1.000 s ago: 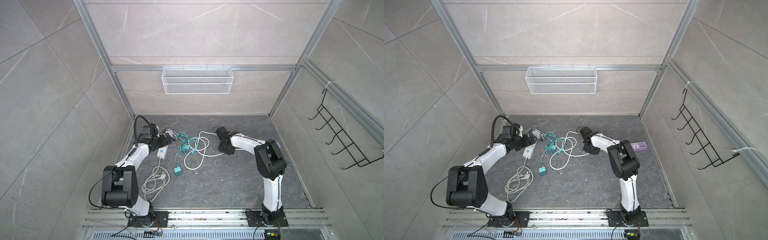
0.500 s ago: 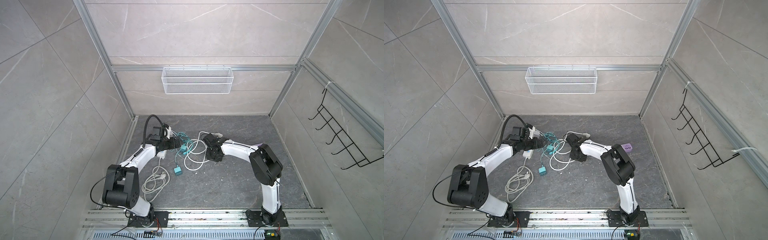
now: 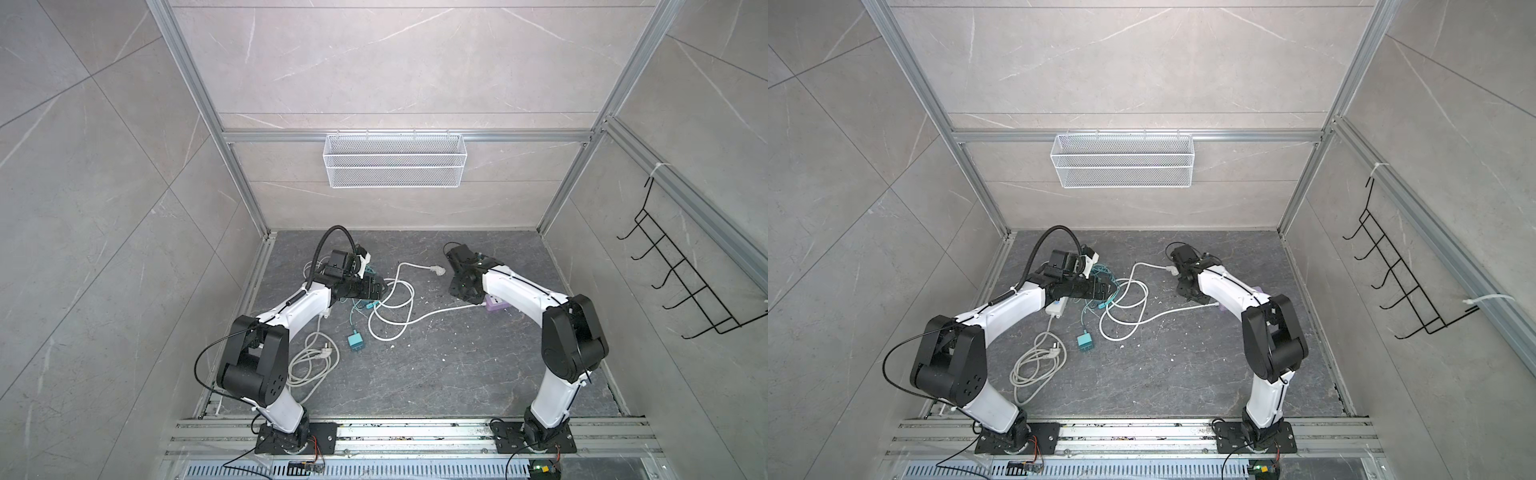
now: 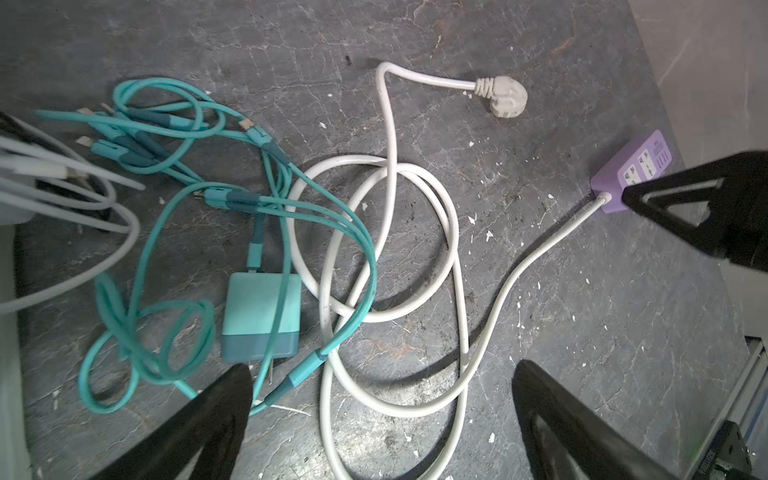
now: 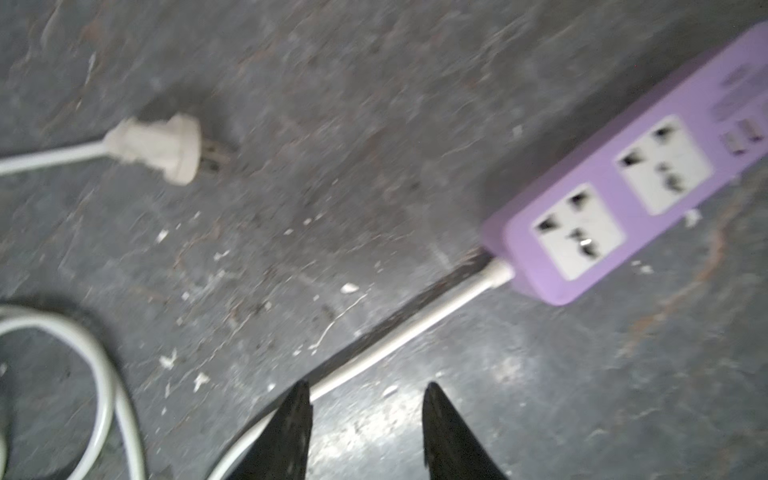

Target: Insert the plug

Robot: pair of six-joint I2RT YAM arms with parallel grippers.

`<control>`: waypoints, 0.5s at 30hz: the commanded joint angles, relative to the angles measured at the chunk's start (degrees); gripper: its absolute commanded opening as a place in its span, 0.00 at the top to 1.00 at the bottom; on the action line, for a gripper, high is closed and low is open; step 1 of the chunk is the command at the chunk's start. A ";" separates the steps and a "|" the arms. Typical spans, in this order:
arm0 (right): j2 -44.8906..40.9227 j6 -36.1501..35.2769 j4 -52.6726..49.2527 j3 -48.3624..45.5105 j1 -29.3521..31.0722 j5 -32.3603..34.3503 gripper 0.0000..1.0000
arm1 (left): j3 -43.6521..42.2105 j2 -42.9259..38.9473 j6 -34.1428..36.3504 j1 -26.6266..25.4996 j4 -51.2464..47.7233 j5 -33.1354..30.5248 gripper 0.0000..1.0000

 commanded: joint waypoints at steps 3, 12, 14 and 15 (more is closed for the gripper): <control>-0.79 -1.74 -1.85 -2.17 -3.85 6.70 0.51 | 5.75 5.72 6.59 -5.95 -1.67 2.79 0.00; -5.89 -3.54 1.16 -8.10 -7.62 3.78 0.50 | 15.97 17.24 16.43 -14.59 -7.70 4.31 0.03; -7.94 -4.03 1.93 -9.95 -8.78 3.03 0.50 | 18.10 19.66 17.44 -16.31 -8.30 3.01 0.09; -8.70 -4.23 2.19 -10.68 -9.30 2.76 0.50 | 19.09 20.65 18.19 -17.06 -8.78 2.36 0.12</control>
